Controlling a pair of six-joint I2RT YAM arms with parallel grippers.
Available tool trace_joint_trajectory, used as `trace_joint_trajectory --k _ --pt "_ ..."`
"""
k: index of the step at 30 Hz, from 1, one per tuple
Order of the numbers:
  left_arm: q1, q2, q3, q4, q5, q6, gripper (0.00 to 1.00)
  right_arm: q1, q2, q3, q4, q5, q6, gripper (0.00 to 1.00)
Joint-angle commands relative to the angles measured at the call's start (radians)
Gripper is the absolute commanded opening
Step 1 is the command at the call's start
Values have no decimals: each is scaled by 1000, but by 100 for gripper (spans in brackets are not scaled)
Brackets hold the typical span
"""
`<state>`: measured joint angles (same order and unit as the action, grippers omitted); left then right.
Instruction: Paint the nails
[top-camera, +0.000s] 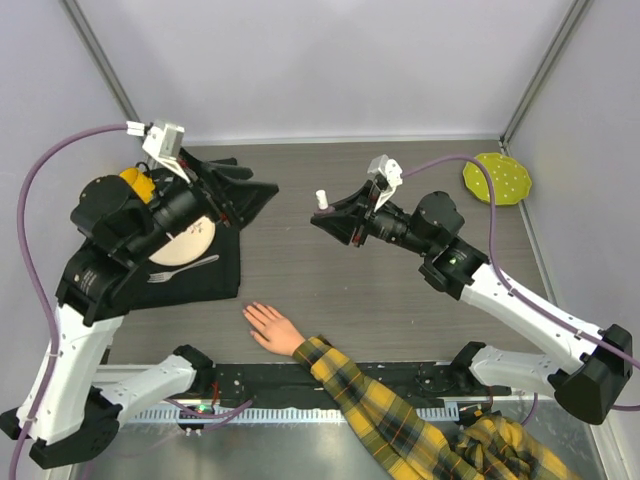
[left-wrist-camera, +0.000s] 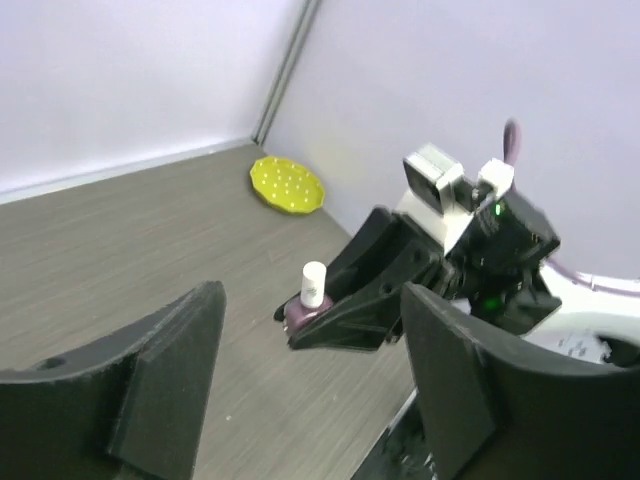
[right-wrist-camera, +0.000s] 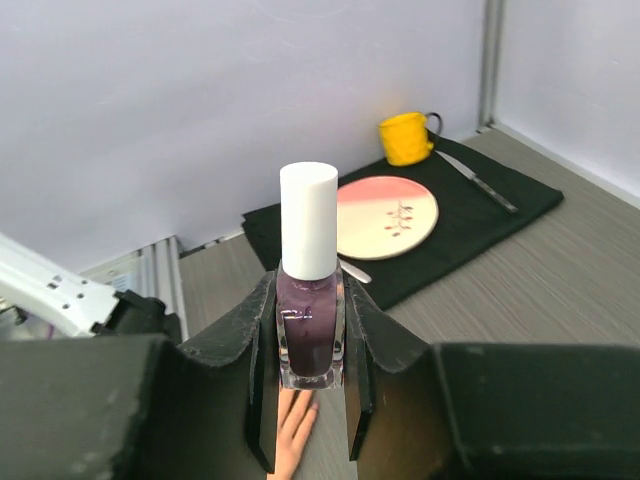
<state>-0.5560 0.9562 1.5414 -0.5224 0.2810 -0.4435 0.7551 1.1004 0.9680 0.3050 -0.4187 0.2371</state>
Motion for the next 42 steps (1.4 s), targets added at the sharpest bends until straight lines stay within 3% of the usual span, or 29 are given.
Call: trace_joint_trajectory --k 1,7,10,12,29,34,36,39,42 --pt "-22 93 8 41 -126 -239 69 -2 -7 70 -40 142 -54 1" --pt "-315 174 36 51 -619 -98 56 -2 13 101 -72 207 -64 1" --pt "-409 220 31 94 -764 -43 54 -2 12 106 -78 215 -67 1" --pt "-435 230 10 152 -784 -17 53 -2 12 107 -86 216 -71 1" --pt "-447 314 8 180 -712 -49 42 -2 -2 100 -66 198 -70 1" --pt "-447 306 -18 188 -683 -55 33 -2 -14 98 -61 198 -67 1" --pt "-447 291 -35 211 -661 -60 21 -2 -19 98 -57 195 -64 2" --pt "-443 268 -85 275 -557 -41 5 -2 -34 86 -32 166 -48 1" --pt "-389 201 -209 414 -265 -20 0 -2 -62 60 57 63 -21 1"
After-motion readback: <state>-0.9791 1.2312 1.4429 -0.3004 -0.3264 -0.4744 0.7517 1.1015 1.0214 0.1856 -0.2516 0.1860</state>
